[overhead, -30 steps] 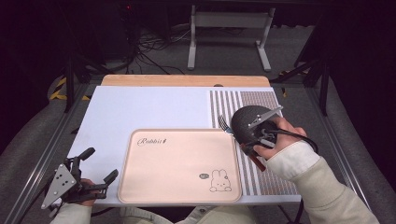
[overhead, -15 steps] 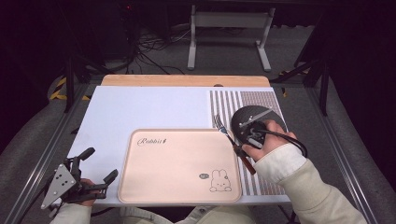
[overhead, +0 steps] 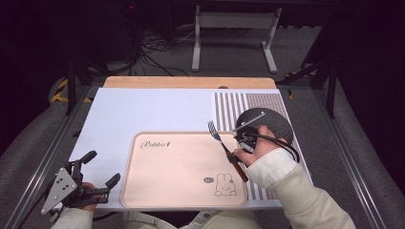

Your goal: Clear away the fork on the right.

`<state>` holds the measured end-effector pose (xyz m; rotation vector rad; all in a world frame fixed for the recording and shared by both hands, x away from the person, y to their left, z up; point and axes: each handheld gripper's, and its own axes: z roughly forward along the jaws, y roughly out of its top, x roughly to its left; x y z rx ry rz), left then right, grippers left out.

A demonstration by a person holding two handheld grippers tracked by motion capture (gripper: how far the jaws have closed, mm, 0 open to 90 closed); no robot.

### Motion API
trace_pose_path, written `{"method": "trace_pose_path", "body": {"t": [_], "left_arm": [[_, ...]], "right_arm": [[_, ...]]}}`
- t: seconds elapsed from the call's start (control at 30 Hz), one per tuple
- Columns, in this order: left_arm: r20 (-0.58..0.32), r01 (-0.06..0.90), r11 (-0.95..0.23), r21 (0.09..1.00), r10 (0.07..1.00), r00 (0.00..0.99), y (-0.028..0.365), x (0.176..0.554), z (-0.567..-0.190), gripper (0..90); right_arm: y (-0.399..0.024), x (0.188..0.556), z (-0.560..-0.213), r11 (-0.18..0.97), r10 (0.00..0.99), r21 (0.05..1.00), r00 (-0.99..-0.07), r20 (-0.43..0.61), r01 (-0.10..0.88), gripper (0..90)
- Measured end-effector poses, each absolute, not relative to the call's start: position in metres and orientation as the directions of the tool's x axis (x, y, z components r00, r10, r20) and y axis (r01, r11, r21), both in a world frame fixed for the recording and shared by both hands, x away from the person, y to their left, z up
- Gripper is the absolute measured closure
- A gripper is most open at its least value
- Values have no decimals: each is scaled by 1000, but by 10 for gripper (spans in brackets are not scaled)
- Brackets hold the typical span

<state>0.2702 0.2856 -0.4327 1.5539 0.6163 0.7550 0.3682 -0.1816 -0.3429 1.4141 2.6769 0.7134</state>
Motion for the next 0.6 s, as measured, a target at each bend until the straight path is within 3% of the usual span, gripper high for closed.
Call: {"method": "trace_pose_path", "body": {"t": [0.6], "left_arm": [[115,-41,-117,992,755,645,285,270,-433,3]], "right_arm": [[-169,375,-371,484,790,365,-577,210,795,779]]}}
